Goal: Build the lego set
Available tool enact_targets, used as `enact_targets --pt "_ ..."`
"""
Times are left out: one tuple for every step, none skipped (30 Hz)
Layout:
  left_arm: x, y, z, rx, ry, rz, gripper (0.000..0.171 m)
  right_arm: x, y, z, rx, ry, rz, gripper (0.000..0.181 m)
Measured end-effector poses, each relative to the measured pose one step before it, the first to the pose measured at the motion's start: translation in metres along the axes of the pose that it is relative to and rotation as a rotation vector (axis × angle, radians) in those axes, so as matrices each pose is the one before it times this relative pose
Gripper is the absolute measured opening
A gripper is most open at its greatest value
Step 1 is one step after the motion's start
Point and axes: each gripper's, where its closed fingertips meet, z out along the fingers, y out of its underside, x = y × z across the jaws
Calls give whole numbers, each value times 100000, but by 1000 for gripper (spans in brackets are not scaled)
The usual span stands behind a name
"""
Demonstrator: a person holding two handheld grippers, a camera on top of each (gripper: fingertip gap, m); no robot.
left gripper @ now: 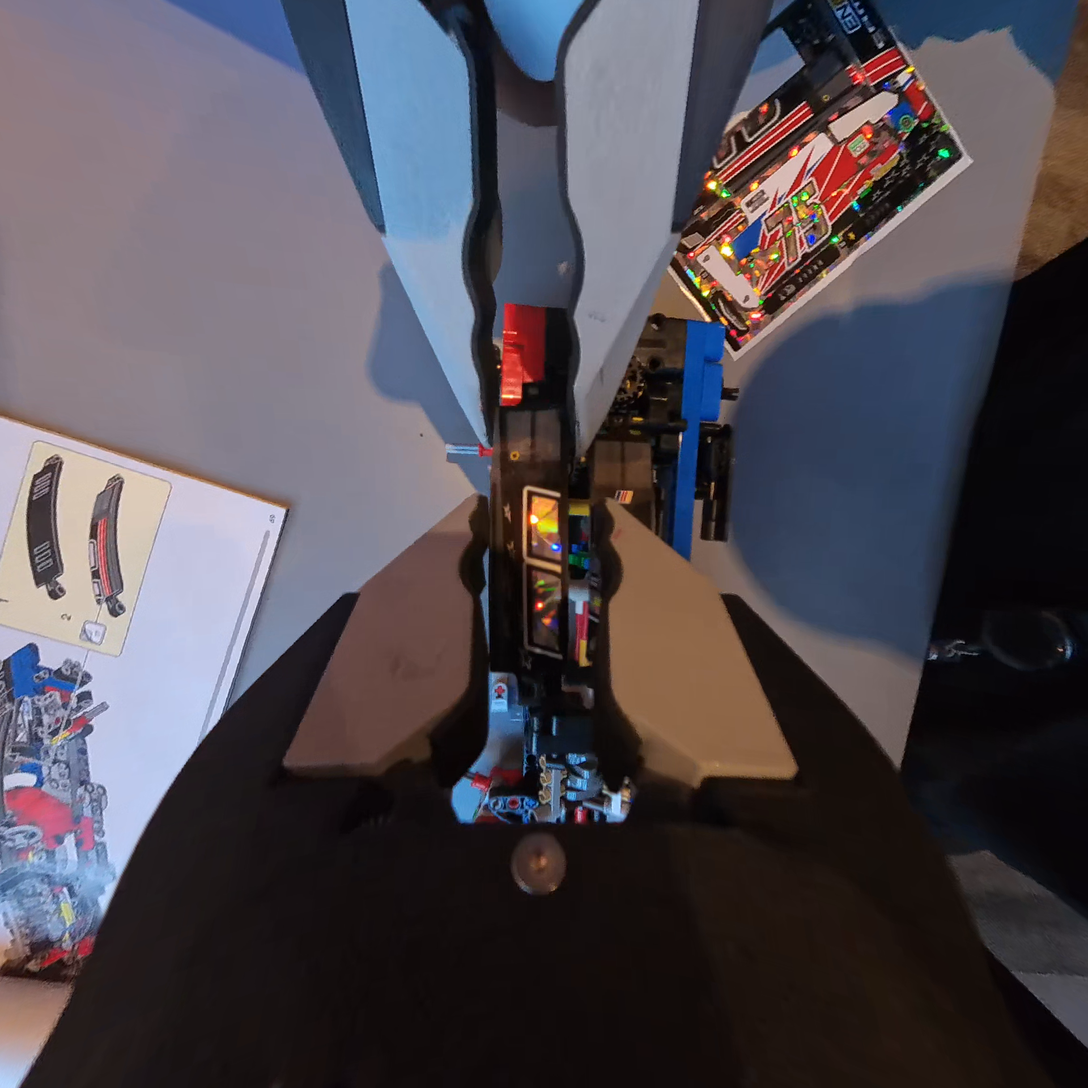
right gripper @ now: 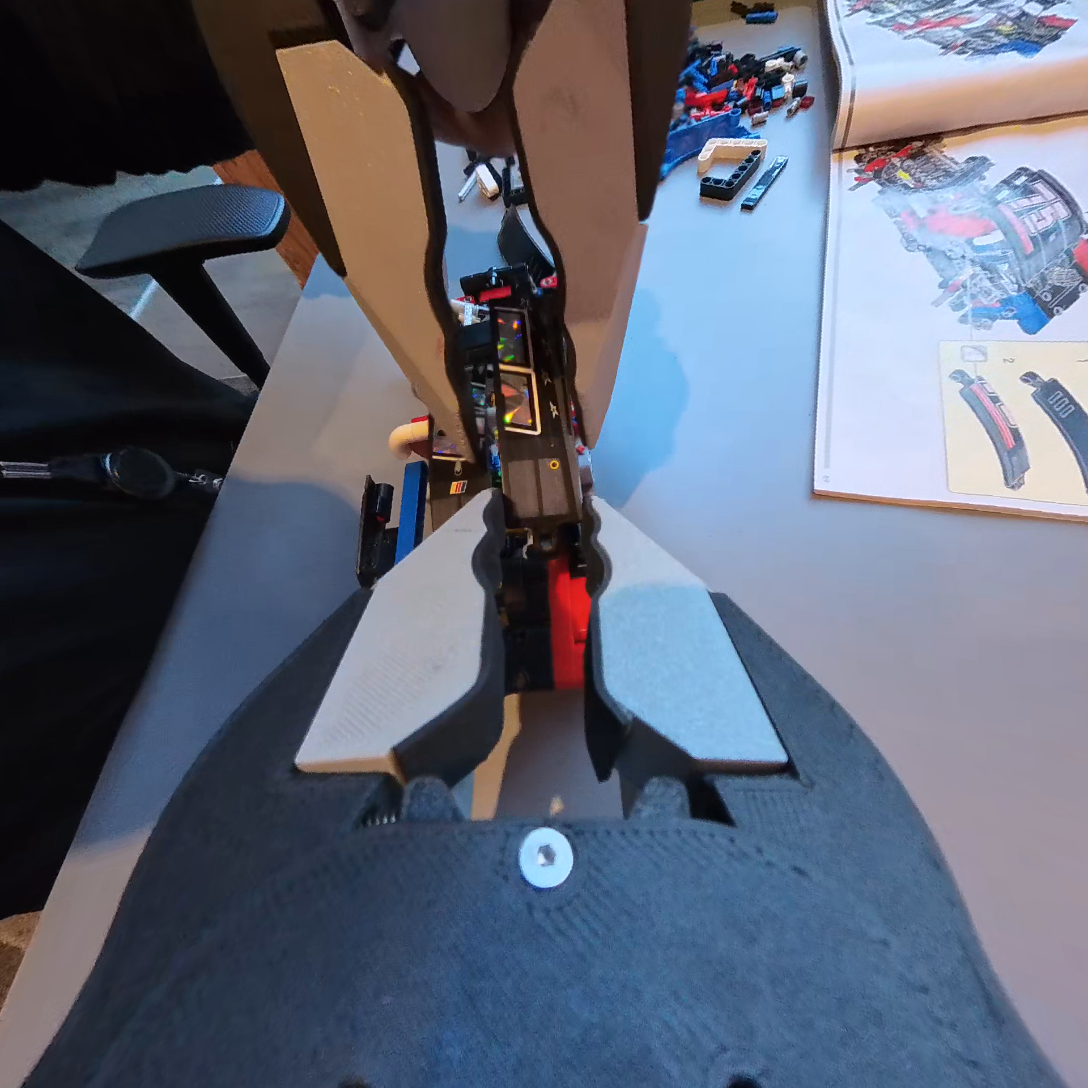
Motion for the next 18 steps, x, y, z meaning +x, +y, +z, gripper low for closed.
enact_targets --pt "51 -97 83 -59 576 48 33 -19 77 58 -693 179 -536 22" --pt "-19 -54 76 -153 -35 259 31 -51 35 28 -451 -43 -518 22" --pt "-115 15 67 -434 -821 658 25 -59 -9 -7 56 -159 -344 22" --pt "-136 17 53 -119 -894 900 23 13 32 3 26 65 -74 22" --pt "-52 -56 49 434 -234 124 23 60 90 3 -186 155 8 22" --pt "-25 6 78 231 194 -502 23 41 50 2 189 -55 128 22" --pt "4 60 92 -141 521 -819 23 1 22 -11 457 -314 122 22" --pt "82 27 88 -2 818 -820 23 -88 43 -46 303 -819 -94 22" --pt "124 45 76 -197 727 -583 23 -115 89 -139 -336 -1080 -219 22" --pt "64 192 53 -1301 167 -230 23 -22 163 -259 -1091 -400 -188 22" --pt "-142 367 66 -2414 -1245 375 23 73 142 -355 -981 240 -245 22" --pt "-181 331 64 -2096 -1693 739 23 46 91 -385 -491 24 -113 25" --pt "10 196 77 -1305 -429 654 23 14 103 -359 -637 -88 57 24" --pt "56 111 80 -875 103 212 23 105 149 -272 -988 656 -212 23" --pt "-42 38 41 -638 -268 -67 23 116 180 -175 -1235 1053 -806 23" --pt "5 34 31 -754 94 113 23 96 209 -87 -1423 1109 -1119 23" --pt "2 -1 14 -707 86 300 23 10 187 -7 -1461 740 -1143 23" --pt "1 -57 7 -503 -37 225 23 -156 179 64 -1401 -332 -1108 24"
